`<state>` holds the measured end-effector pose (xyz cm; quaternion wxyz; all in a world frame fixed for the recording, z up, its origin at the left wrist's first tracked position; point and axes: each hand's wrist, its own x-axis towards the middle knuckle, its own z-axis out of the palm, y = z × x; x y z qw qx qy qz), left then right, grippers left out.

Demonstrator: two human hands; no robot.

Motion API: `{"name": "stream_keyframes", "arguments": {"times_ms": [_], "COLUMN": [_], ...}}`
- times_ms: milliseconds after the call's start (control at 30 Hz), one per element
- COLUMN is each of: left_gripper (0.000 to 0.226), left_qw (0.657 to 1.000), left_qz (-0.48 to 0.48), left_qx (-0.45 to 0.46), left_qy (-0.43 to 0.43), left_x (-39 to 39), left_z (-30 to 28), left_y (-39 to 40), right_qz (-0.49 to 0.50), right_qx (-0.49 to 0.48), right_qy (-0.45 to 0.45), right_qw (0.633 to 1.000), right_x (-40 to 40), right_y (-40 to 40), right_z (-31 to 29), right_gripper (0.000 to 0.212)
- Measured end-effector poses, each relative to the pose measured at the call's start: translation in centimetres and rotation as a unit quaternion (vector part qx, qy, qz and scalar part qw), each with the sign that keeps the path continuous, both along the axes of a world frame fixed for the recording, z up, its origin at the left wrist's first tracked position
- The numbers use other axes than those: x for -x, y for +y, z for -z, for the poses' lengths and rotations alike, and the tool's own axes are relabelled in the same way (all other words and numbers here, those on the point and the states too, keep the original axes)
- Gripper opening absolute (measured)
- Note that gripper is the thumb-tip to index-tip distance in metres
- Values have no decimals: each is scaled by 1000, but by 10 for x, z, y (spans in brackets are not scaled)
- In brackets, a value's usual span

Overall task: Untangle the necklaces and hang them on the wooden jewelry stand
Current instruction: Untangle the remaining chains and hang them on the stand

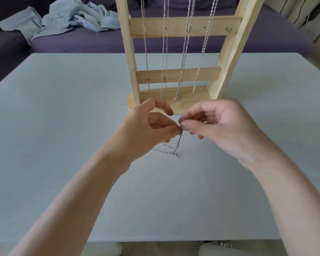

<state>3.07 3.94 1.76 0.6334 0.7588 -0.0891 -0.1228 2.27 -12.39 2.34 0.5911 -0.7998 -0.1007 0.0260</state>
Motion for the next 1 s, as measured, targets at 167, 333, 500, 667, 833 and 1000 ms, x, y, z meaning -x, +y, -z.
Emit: {"name": "stream_keyframes", "arguments": {"times_ms": [167,333,500,667,833,1000], "left_gripper": [27,27,35,46,46,37], "left_qw": [999,994,976,953,957,978], "left_qz": [-5,13,37,44,33,20], "left_qx": [-33,-80,-146,-186,-172,-110], "left_qy": [-19,-66,-160,-236,-233,-174], "left_x": [-1,-3,-2,2,3,-1], "left_z": [3,6,8,7,6,14], "left_y": [-1,-1,-5,-8,-8,-6], "right_qz": [-3,-10,-21,-30,-33,-35], "right_qx": [25,30,53,52,14,-78], "right_qy": [-1,18,18,26,52,89], "right_qw": [1000,999,998,998,998,992], "right_x": [-2,-3,-3,-2,-3,-3], "right_y": [1,-1,-2,3,4,2], "right_z": [5,8,9,14,15,16], "right_gripper": [14,24,28,26,23,25]}}
